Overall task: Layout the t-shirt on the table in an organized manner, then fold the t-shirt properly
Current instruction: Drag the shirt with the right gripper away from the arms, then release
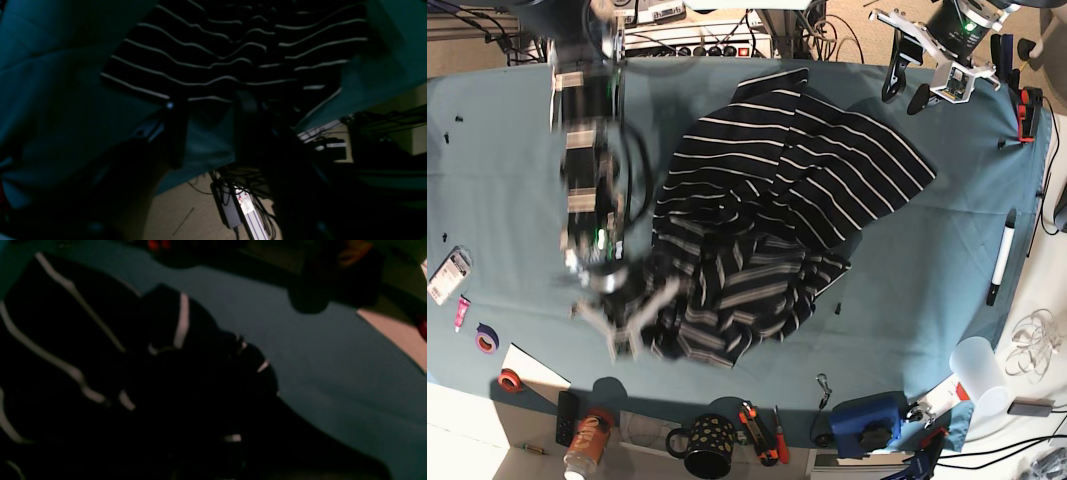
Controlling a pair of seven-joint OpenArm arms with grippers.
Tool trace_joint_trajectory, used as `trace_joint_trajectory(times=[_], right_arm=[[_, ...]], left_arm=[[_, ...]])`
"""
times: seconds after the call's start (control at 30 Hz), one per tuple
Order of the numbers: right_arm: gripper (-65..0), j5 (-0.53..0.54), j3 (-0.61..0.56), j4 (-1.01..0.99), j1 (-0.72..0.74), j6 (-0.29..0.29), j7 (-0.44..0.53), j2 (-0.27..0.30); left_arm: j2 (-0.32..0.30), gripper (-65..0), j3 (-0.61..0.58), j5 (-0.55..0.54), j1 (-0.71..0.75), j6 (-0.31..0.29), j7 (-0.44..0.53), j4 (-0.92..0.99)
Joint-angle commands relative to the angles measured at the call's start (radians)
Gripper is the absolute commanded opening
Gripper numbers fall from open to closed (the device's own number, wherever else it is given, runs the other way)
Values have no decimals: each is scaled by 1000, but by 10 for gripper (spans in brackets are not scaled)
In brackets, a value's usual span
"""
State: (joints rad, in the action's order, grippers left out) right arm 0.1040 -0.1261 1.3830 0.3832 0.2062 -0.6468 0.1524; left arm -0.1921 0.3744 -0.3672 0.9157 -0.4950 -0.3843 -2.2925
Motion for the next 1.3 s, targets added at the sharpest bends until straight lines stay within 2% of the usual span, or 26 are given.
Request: trace_joint_trajectory(times=[0.0, 0.1, 0.2, 0.23, 0.3, 0.33, 0.37, 0.47, 0.53, 0.6, 0.77, 0.93, 1.0, 1.07, 1.17, 1.27], right_arm=[[-650, 1, 3, -7, 64, -8, 38, 5], [-650, 1, 3, -68, 136, -8, 18, 5], [-650, 1, 3, -72, 169, 15, -87, 6], [-622, 5, 3, -72, 179, 51, -135, 6], [-484, 36, 3, -72, 192, 119, -235, 6], [-436, 58, 3, -72, 200, 127, -282, 6], [-416, 77, 3, -71, 211, 127, -326, 6], [-416, 142, 9, -51, 243, 126, -427, 18], [-416, 223, 38, -4, 249, 126, -431, 35], [-416, 284, 100, 66, 248, 136, -430, 45], [-416, 371, 300, 170, 241, 227, -489, 48], [-416, 426, 425, 167, 150, 230, -491, 65], [-416, 436, 467, 167, 103, 257, -507, 73], [-416, 454, 510, 167, 61, 295, -537, 80], [-416, 485, 591, 167, 11, 344, -590, 80], [-416, 520, 669, 167, -33, 355, -611, 87]], left_arm=[[-2, -413, 3, -15, 9, -4, 26, -16], [-2, -413, 3, -15, -4, -4, 26, -16], [-2, -413, 3, -15, -14, -4, 26, -16], [-2, -413, 3, -15, -17, -4, 26, -16], [-2, -413, 3, -15, -18, -4, 26, -16], [-2, -413, 3, -15, -18, -4, 26, -16], [-2, -413, 3, -15, -18, -4, 26, -16], [-2, -413, 3, -14, -18, -4, 25, -16], [-2, -413, 3, -11, -18, -4, 25, -16], [-2, -413, 3, -11, -19, -4, 25, -16], [-3, -402, 1, -11, -22, -4, 26, -16], [-3, -374, -23, 40, -74, 1, 23, -15], [-3, -374, -60, 41, -110, 6, -10, -15], [-2, -374, -113, 42, -149, 68, -61, -14], [-2, -374, -185, 74, -201, 227, -128, -11], [-2, -374, -216, 134, -253, 343, -206, -11]])
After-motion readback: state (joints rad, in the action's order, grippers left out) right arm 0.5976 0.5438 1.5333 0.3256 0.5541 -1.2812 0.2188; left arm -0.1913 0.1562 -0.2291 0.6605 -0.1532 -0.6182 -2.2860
